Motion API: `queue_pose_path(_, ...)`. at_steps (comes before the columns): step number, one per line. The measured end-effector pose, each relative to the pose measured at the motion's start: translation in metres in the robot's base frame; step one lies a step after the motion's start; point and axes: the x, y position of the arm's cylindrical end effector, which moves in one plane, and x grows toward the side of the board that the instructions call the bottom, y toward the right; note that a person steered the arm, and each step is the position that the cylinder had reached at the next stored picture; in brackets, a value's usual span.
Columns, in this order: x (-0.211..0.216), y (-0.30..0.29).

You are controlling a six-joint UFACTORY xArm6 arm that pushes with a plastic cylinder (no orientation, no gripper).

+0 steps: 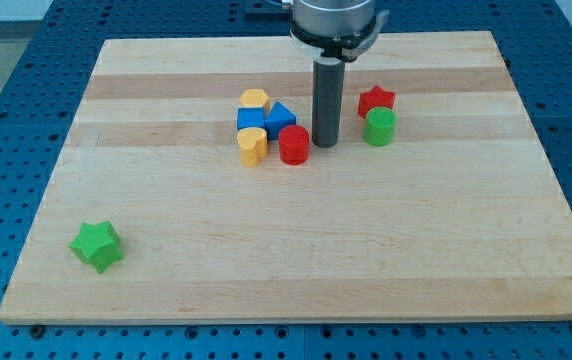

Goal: Slide the red circle close to the green star

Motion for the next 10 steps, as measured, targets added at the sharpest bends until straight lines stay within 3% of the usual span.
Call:
queue_pose_path(4, 0.064, -0.103)
queue_pose_path(6, 0.100, -0.121)
queue_pose_path(10, 0.098, -0.170)
